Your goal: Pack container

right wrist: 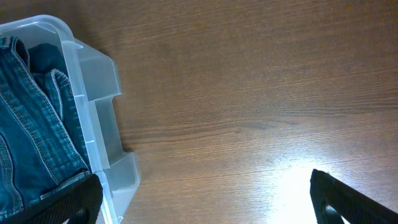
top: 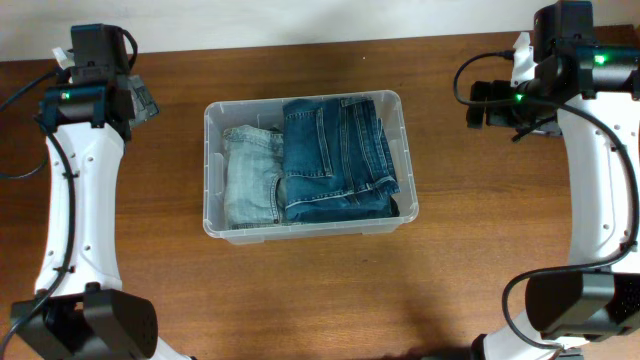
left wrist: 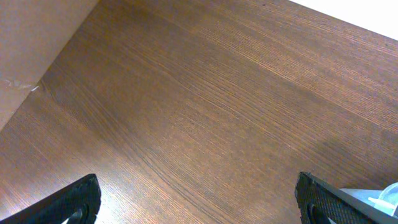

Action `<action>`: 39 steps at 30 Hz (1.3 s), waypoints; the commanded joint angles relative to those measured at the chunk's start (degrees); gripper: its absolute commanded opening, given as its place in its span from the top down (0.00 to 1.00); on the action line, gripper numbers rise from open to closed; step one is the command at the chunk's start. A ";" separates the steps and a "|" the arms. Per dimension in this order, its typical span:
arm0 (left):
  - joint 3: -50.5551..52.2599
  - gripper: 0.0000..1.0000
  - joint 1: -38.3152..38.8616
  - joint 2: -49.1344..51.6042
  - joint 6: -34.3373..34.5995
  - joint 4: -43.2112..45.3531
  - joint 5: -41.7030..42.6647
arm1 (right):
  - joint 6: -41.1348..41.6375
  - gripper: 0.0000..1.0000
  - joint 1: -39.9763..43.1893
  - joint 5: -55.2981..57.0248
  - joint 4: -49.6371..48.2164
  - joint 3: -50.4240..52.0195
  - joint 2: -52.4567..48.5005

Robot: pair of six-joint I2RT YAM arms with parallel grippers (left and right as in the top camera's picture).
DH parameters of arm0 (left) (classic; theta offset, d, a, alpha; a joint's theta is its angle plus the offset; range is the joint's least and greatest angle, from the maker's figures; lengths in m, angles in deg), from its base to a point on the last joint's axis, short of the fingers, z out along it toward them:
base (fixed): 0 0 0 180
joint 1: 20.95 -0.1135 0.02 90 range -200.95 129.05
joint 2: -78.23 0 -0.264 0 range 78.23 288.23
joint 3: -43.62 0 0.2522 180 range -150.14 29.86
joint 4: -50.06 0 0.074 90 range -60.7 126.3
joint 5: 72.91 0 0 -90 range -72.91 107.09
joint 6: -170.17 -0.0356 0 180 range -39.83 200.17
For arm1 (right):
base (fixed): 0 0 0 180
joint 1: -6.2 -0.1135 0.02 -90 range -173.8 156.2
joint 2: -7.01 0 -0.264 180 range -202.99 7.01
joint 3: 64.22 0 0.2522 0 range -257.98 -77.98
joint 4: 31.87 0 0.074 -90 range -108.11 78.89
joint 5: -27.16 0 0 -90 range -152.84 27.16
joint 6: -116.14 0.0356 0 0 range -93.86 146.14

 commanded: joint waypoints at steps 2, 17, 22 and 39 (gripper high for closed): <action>0.00 0.01 -0.07 0.20 0.33 -0.09 -0.44 | 0.00 0.02 0.17 0.26 -0.02 -0.35 0.22; 0.00 0.00 -0.07 0.20 0.33 -0.11 -0.44 | 0.00 0.01 -6.25 0.26 -0.02 -0.35 16.26; 0.00 0.00 -0.07 0.20 0.35 -0.09 -0.44 | 0.00 0.02 -11.02 0.26 -0.02 -0.35 24.79; 0.00 0.00 -0.07 0.20 0.33 -0.09 -0.44 | -2.14 0.02 -14.91 1.60 0.50 2.67 56.02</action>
